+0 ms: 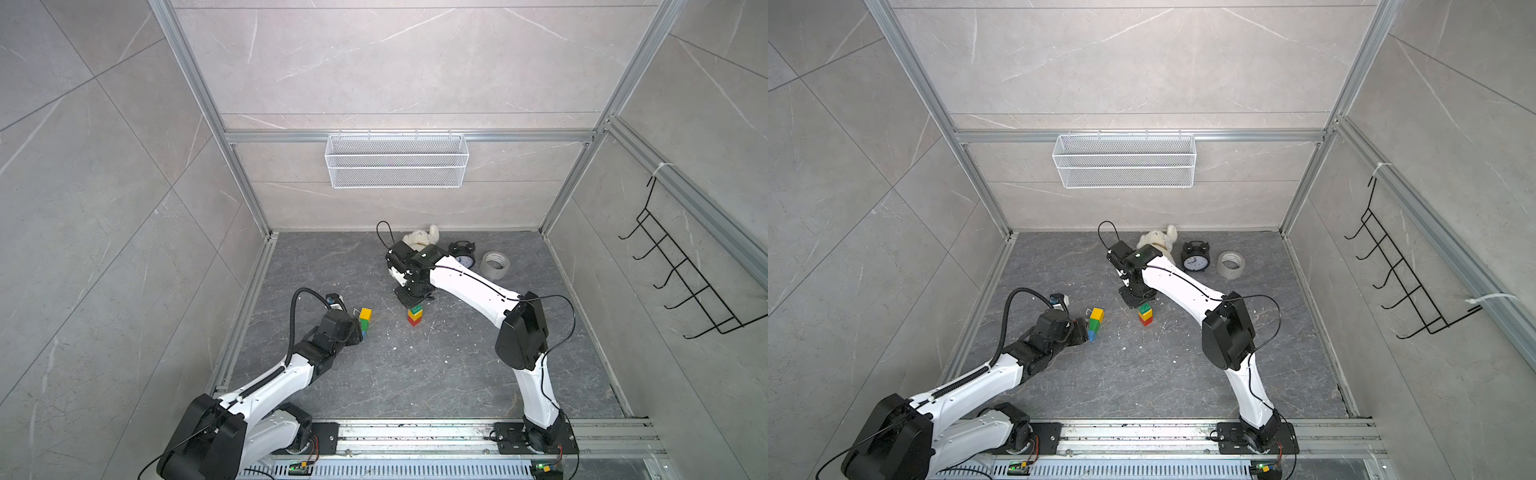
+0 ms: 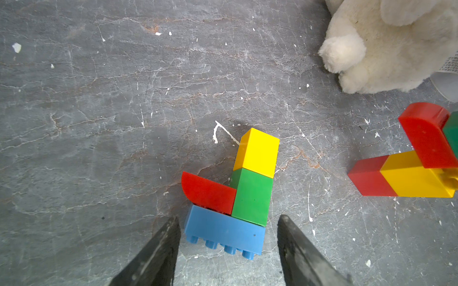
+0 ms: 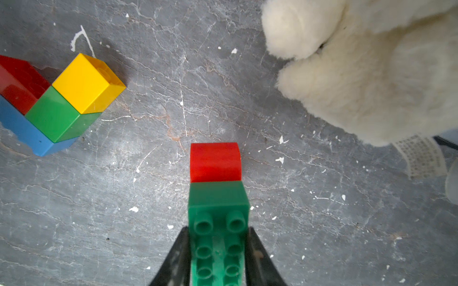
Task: Assemble the letter r with lego
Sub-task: Assemble the lego brick with the lego brick.
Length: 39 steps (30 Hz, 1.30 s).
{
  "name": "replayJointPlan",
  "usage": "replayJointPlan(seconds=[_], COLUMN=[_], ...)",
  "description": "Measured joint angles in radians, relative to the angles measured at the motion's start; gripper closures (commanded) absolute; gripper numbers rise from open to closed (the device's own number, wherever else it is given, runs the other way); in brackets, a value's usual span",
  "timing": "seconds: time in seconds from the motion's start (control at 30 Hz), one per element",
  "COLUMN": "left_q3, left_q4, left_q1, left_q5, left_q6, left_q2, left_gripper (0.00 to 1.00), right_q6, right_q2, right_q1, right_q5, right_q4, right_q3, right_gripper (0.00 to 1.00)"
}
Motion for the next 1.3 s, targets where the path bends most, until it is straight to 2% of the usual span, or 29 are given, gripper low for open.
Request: replayJointPlan(seconds=[1.3], left_q3=[0.0], left_q4=[0.0], left_q1=[0.0], left_q5=[0.0], left_q6=[0.0], left_q2=[0.016], left_gripper=[0.35], right_q6=[0.02], right_q2=[-0.034], right_q1=[-0.025], right_q5=[-0.014], right_q4=[0.088], right_q3=[-0.112], right_gripper=[0.77])
